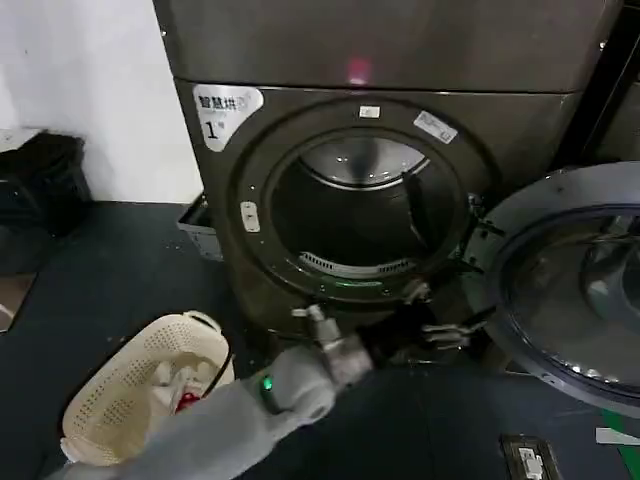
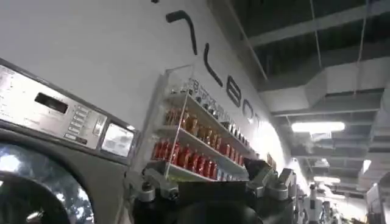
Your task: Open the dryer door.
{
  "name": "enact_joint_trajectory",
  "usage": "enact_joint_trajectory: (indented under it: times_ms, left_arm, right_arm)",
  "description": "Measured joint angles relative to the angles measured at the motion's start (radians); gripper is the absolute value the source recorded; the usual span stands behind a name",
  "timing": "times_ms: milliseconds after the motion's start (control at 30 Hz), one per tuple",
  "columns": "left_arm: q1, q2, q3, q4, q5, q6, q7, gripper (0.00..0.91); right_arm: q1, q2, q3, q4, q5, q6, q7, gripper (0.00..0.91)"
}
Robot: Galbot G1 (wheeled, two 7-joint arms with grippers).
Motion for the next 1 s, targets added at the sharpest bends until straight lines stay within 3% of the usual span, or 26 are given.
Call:
enact_joint_trajectory:
  times_ms: [167,400,600,800,1000]
  left_arm:
    - [0.025,0.172,-0.049,-0.074,-0.057,0.024,0.02,0.907]
    - [0.097,0.401,-0.148,-0.133,-0.082,0.121,0.103,0.907]
    - [0.157,0.589,-0.203,-0.133,-0.112,0.216,0.142,0.907]
    - [0.205,0.754,-0.238,-0.094,-0.052,0.252,0.196,0.907]
    - [0.316,0.883,-0.36,-0.045,-0.051,0.272,0.237,0.907]
  right_arm:
    - [0.002,-0.013,0.015,0.0,-0.039,-0.001,-0.017,0.907]
    - [-0.014,-0.037,0.051,-0.005,-0.078,-0.007,-0.039,0.907]
    - [-0.027,-0.042,0.06,-0.003,-0.074,-0.008,-0.053,0.907]
    - [-0.023,-0.046,0.069,-0.01,-0.074,-0.014,-0.055,0.907]
    - [-0.011,-0.049,0.071,-0.03,-0.099,-0.014,-0.051,0.907]
